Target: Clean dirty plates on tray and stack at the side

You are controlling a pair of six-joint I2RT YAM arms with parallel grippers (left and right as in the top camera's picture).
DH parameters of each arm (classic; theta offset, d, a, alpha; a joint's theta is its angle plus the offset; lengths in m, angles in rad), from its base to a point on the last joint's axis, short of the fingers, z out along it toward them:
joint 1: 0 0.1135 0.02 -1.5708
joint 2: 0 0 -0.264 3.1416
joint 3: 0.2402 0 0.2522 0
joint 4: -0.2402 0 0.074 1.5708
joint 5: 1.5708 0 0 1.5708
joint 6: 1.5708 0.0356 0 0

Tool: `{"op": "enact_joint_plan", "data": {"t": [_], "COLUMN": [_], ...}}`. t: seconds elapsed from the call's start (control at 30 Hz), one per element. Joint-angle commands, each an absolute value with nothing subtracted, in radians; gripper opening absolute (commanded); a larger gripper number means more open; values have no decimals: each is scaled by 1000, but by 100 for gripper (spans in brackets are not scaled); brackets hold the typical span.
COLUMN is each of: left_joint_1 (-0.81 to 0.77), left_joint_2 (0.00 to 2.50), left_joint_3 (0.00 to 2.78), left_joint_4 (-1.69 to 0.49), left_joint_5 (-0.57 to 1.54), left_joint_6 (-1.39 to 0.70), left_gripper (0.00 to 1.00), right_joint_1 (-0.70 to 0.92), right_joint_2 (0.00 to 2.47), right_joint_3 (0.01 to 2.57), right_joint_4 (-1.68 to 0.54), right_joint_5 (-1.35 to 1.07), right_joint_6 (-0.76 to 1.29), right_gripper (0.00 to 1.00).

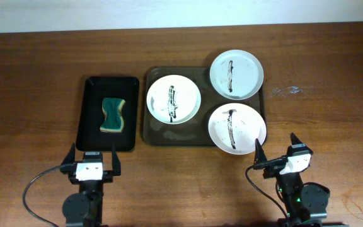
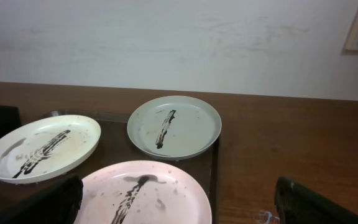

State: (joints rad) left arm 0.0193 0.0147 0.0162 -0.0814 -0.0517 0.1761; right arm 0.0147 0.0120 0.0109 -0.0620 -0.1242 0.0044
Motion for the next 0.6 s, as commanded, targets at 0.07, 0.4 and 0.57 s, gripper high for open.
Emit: {"op": "enact_joint_plan", "data": {"t": [0.07, 0.4, 0.57], "left_joint_1": [23, 23, 23], "left_joint_2": [5, 572, 1102], "left_joint_3": [9, 592, 1247], "left_joint_4": [-73, -229, -737], "left_joint_5": [38, 33, 94], "left_joint_6": [177, 101, 102], "left_gripper": [99, 99, 99], "right_joint_1": [20, 20, 20], "right_joint_2": [6, 303, 780], "right_joint_3": [6, 469, 904], "right_joint_4": [-68, -110, -387], "right_joint_5": [-120, -125, -239], "right_joint_6": [15, 15, 15], "right_gripper": [99, 99, 99]}}
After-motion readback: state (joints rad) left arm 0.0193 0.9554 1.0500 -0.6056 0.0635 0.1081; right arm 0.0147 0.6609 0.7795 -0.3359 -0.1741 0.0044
